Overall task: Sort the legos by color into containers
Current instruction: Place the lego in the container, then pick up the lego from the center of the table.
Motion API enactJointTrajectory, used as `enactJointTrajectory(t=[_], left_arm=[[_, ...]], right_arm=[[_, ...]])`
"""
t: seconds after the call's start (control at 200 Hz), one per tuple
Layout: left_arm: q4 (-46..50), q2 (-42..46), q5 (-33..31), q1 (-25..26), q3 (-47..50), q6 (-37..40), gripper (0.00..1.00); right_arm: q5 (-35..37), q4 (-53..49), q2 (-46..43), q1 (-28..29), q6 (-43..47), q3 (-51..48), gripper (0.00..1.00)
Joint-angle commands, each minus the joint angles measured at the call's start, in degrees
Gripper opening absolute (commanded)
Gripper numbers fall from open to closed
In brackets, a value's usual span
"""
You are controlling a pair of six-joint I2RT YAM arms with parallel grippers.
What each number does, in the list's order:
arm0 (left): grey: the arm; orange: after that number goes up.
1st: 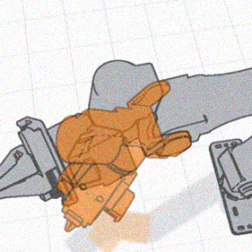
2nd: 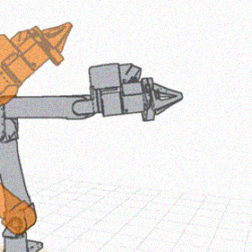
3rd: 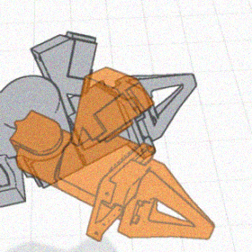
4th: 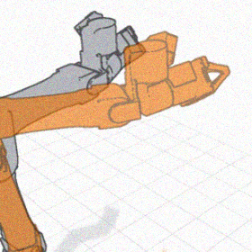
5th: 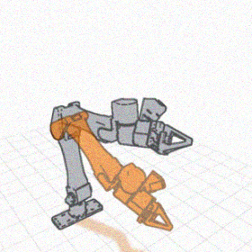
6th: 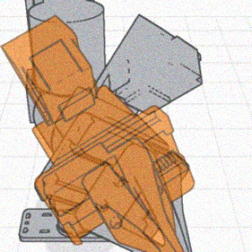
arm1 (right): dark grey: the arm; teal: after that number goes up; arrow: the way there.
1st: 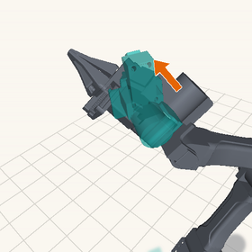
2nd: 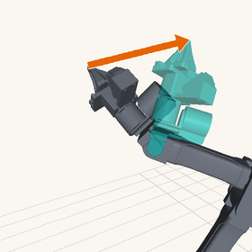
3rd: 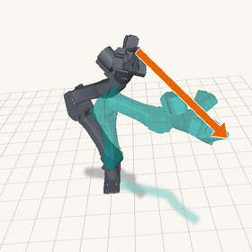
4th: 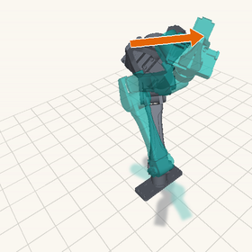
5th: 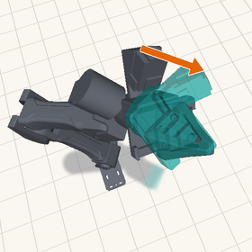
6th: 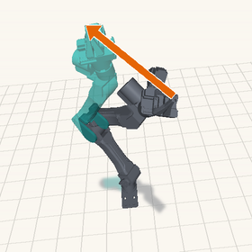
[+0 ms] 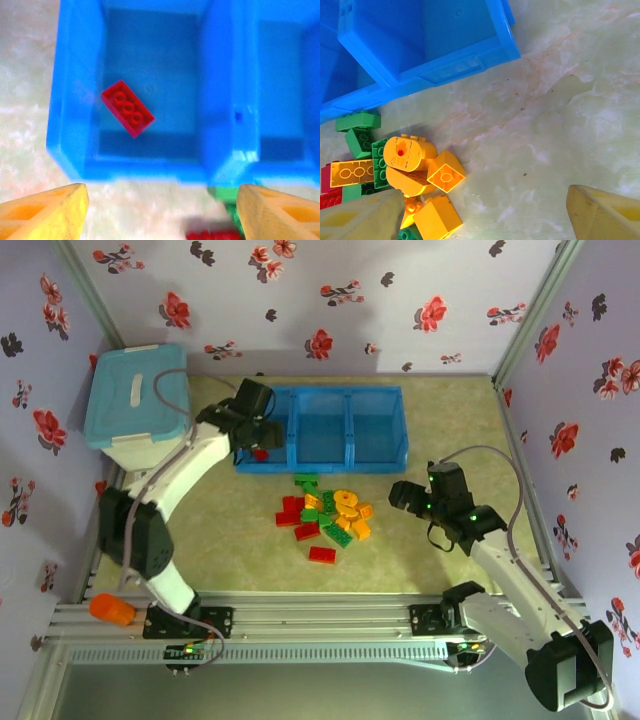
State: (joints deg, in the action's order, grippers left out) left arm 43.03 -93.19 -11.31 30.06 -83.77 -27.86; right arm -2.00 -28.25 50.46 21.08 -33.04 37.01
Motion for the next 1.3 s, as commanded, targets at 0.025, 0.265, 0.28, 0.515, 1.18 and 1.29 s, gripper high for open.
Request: enactJointTrajectory(t=[0.025, 0.265, 0.28, 0.515, 1.18, 1.29], left_arm=[[-1.4, 7.9, 1.2, 4.3, 11.0, 0.0, 0.78], [-5.1, 10.7, 2.7, 12.5, 26.1, -3.9, 0.78], [-5.7, 10.6, 2.9, 12.5, 26.7, -4.0, 0.78], [-10.6, 5.7, 4.8, 12.4, 26.4, -5.5, 0.75], [-12.0, -5.9, 7.5, 9.1, 21.3, -6.8, 0.52], [-12.8, -4.7, 7.5, 8.2, 22.7, -6.8, 0.46]], right_arm=[[-0.6, 1.2, -0.4, 0.7, 0.1, 0.0, 0.84], [-1.1, 3.0, 1.2, 1.1, -0.6, -0.5, 0.84], [-1.1, 3.1, 1.3, 1.1, -0.7, -0.5, 0.85], [-0.2, 3.4, 1.8, 2.7, -1.4, -0.6, 0.84], [2.5, 3.6, 1.7, 2.8, -0.6, -2.1, 0.85], [2.5, 3.8, 1.9, 2.8, -0.7, -2.1, 0.84]])
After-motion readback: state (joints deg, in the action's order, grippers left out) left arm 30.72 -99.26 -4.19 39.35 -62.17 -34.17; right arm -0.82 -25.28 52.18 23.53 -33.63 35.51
